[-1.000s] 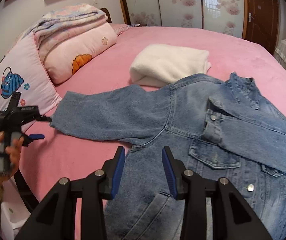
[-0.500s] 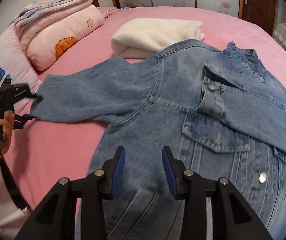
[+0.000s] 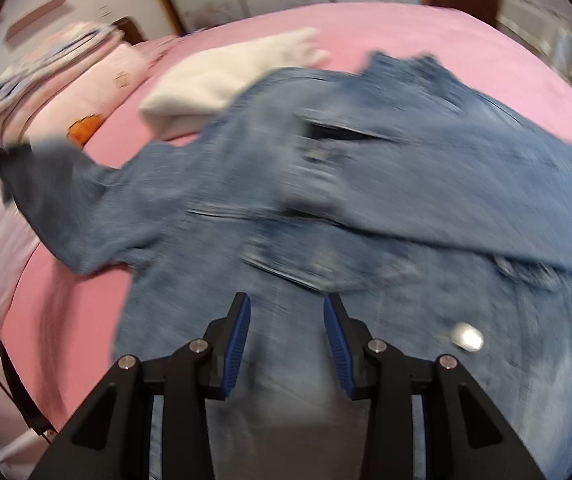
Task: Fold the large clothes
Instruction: 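Fold the held sleeve across the jacket body and open the left gripper, then grasp the remaining jacket front edge by the buttons with the right gripper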
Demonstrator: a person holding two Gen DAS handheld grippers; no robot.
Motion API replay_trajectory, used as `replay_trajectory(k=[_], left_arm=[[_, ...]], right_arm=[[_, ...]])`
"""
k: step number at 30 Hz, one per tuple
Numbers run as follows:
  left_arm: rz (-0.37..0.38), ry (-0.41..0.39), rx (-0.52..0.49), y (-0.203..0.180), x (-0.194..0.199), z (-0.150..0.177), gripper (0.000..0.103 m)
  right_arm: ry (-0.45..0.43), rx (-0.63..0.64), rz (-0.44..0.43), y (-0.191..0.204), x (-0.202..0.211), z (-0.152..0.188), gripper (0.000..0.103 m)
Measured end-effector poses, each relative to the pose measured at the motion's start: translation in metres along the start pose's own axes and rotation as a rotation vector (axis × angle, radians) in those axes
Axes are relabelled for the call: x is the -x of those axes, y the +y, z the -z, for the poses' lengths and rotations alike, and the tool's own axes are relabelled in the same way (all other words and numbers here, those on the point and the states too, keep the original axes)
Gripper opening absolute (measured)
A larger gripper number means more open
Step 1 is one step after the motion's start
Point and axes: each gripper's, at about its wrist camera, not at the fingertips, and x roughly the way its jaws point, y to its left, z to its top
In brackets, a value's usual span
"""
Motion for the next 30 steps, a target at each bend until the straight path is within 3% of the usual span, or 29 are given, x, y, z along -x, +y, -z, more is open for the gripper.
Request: replay_trajectory(k=[3,4,5,7,11,14,19,22,27,30], left_arm=[[0.169,0.031,-0.135,-0.097,-0.007,0.012,0.015],[0.235,0.074,-0.193,-0.134,-0.015,0.025,0.026],[0.263,0.102,-0.225,-0.154,-0.022,0.034,0.046],[0.289,0.170,-0.317,-0.204,-0.042,0.067,0.065],[0.284,0.203,-0.405,-0.242,-0.061,0.119,0.065],[0.271,0.206,-0.409,-0.227,-0.046,0.143,0.065],[0.214,0.177,-0.371,-0.177,-0.021,0.148,0.066],[0.178,0.178,-0.300,-0.148,-0.012,0.147,0.067],[0.122,0.230,-0.150,-0.093,-0.015,0.160,0.067],[0.104,0.267,-0.062,-0.064,-0.022,0.170,0.067]], right_arm=[[-0.018,-0.080,0.045,-0.044,0.016,0.008,0.038],[-0.025,-0.108,0.066,-0.061,0.022,0.011,0.038],[-0.031,-0.143,0.093,-0.080,0.027,0.014,0.038],[-0.030,-0.195,0.122,-0.107,0.033,0.020,0.040],[-0.019,-0.245,0.139,-0.140,0.038,0.030,0.040],[-0.015,-0.244,0.123,-0.145,0.036,0.032,0.040],[-0.025,-0.244,0.039,-0.136,0.033,0.023,0.041],[-0.039,-0.254,-0.017,-0.128,0.029,0.016,0.052],[-0.068,-0.272,-0.077,-0.134,0.028,0.002,0.053],[-0.072,-0.344,-0.149,-0.155,0.022,-0.007,0.053]])
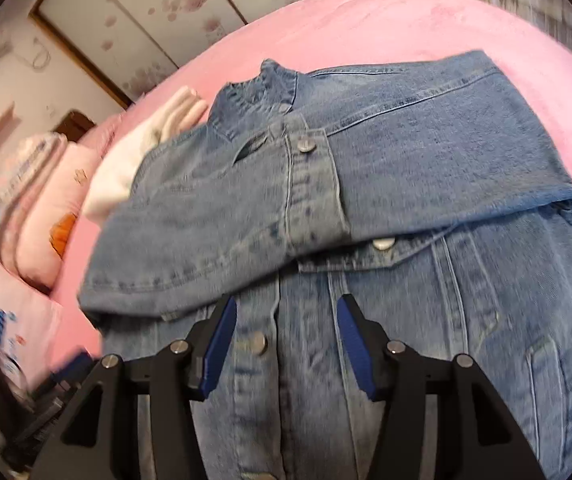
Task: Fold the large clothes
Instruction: 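Grasp the remaining jacket front edge by the buttons with the right gripper, then fold the held jacket side over the folded side and open the right gripper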
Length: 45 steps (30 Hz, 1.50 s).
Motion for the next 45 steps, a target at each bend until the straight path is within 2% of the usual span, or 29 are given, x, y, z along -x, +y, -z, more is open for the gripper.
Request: replay_trajectory(k=[4,10,13,15,16,18,20,23,24,25,27,29,31,32,34,35,37,39,41,45], left_arm=[[-0.003,0.022,0.063,0.020,-0.010,0.005,0.067],[0.031,0.034,0.091,0.023,-0.017,0.002,0.067],[0.047,0.044,0.095,0.019,-0.022,-0.001,0.067],[0.056,0.053,0.100,0.018,-0.026,-0.001,0.067],[0.061,0.055,0.103,0.016,-0.027,-0.001,0.067],[0.067,0.061,0.103,0.015,-0.031,-0.002,0.067],[0.061,0.059,0.099,0.014,-0.033,-0.004,0.067],[0.047,0.047,0.104,0.015,-0.037,-0.009,0.067],[0.047,0.041,0.111,0.016,-0.037,-0.012,0.067],[0.047,0.036,0.119,0.017,-0.038,-0.014,0.067],[0.051,0.030,0.129,0.018,-0.039,-0.017,0.067],[0.044,0.040,0.127,0.018,-0.044,-0.019,0.067],[0.045,0.068,0.125,0.018,-0.050,-0.016,0.067],[0.048,0.079,0.124,0.019,-0.052,-0.014,0.067],[0.049,0.084,0.112,0.019,-0.052,-0.011,0.067],[0.051,0.083,0.102,0.020,-0.050,-0.011,0.067],[0.052,0.076,0.092,0.022,-0.046,-0.013,0.067],[0.056,0.064,0.100,0.029,-0.042,-0.019,0.067],[0.065,0.048,0.130,0.039,-0.040,-0.030,0.067],[0.060,0.033,0.173,0.057,-0.056,-0.063,0.068]], right_arm=[[0.005,-0.084,-0.068,-0.018,-0.011,-0.018,0.053],[0.009,-0.128,-0.108,-0.024,-0.028,-0.033,0.052],[0.024,-0.142,-0.099,-0.028,-0.038,-0.035,0.043],[0.037,-0.137,-0.077,-0.030,-0.043,-0.036,0.028],[0.037,-0.132,-0.077,-0.031,-0.043,-0.036,0.025],[0.031,-0.106,-0.066,-0.029,-0.042,-0.038,0.016],[0.013,-0.055,-0.043,-0.020,-0.036,-0.041,0.013],[-0.098,0.109,-0.001,0.014,-0.010,-0.051,0.011],[-0.141,0.151,0.006,0.023,0.000,-0.055,0.005],[-0.183,0.187,0.013,0.031,0.011,-0.059,0.004],[-0.277,0.253,0.052,0.043,0.029,-0.067,0.004],[-0.303,0.279,0.164,0.039,0.029,-0.073,0.004],[-0.217,0.248,0.238,0.019,0.009,-0.078,0.005],[-0.113,0.230,0.268,0.004,-0.009,-0.077,0.006],[0.007,0.207,0.294,-0.012,-0.027,-0.073,0.011],[0.025,0.185,0.286,-0.022,-0.028,-0.071,0.013],[0.003,0.147,0.253,-0.033,-0.021,-0.073,0.023],[-0.032,0.102,0.212,-0.043,-0.012,-0.079,0.045],[-0.055,0.083,0.182,-0.049,-0.010,-0.087,0.048],[0.002,0.095,0.130,-0.052,-0.036,-0.104,0.048]])
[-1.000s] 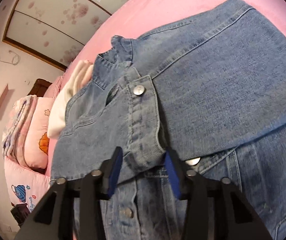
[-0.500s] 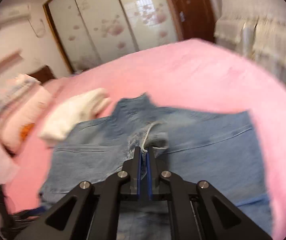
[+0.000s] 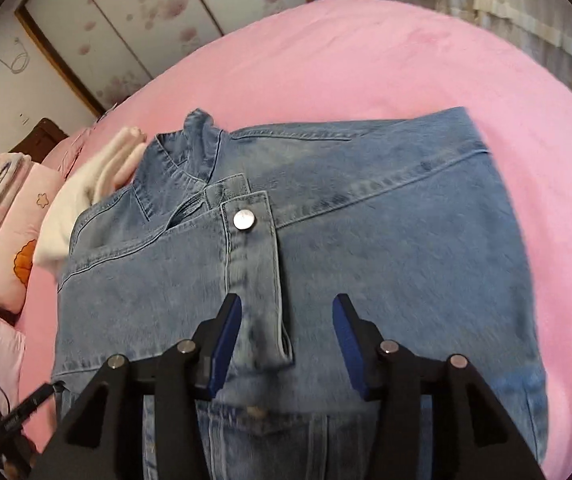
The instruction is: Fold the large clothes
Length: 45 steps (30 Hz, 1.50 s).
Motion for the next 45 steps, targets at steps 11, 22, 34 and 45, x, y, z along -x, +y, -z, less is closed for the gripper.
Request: replay_trajectory(k=[11,22,34,45], left_arm=[[-0.140,0.088,0.032,0.019,-0.075,-0.057,0.061],[-0.358,0.001,-0.122,-0.010,-0.072,-0.053,0.045],[-0.070,-0.081,-0.073,-0.062,-0.026,0.000,0.057],[-0.094,-0.019,-0.079,-0.030,-0.063,0.020,0.055]], right_arm=[[0.018,0.329,0.102,0.058,-0.036,-0.002,0.016],[-0.080,0.330,0.332,0.071,-0.028,0.010,0.044],[-0.080,0.498,-0.026,0.181,-0.006,0.082,0.044],[-0.051,0.340,0.200,0.075,-0.027,0.054,0.000]])
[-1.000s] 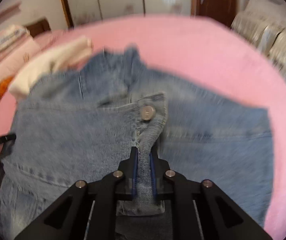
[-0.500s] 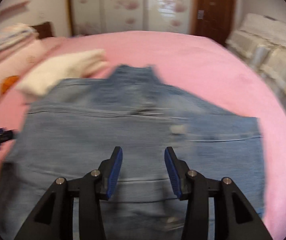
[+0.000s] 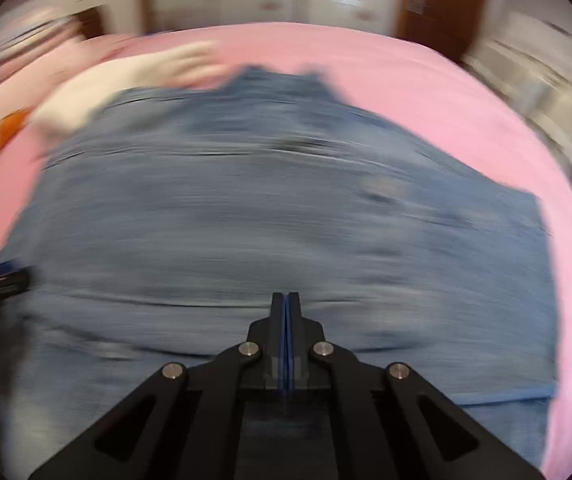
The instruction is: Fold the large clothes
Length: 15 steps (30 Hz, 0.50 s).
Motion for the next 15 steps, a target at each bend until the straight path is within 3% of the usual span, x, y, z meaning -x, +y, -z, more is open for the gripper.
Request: replay_trajectory(k=[2,7,15], left_arm=[[-0.003,0.001,-0.002,0.000,-0.002,-0.002,0.055],[-0.049,-0.004,-0.021,-0.006,-0.007,-0.008,0.055],[-0.049,0.018,-0.018,-0.005,-0.003,-0.009,0.056]], right_arm=[[0.010,-0.076,-0.105,-0.019,-0.001,0.001,0.000],[-0.005,0.013,0.014,0.006,0.000,0.004,0.000],[0.004,-0.058,-0.027,-0.004,-0.002,0.003,0.001]])
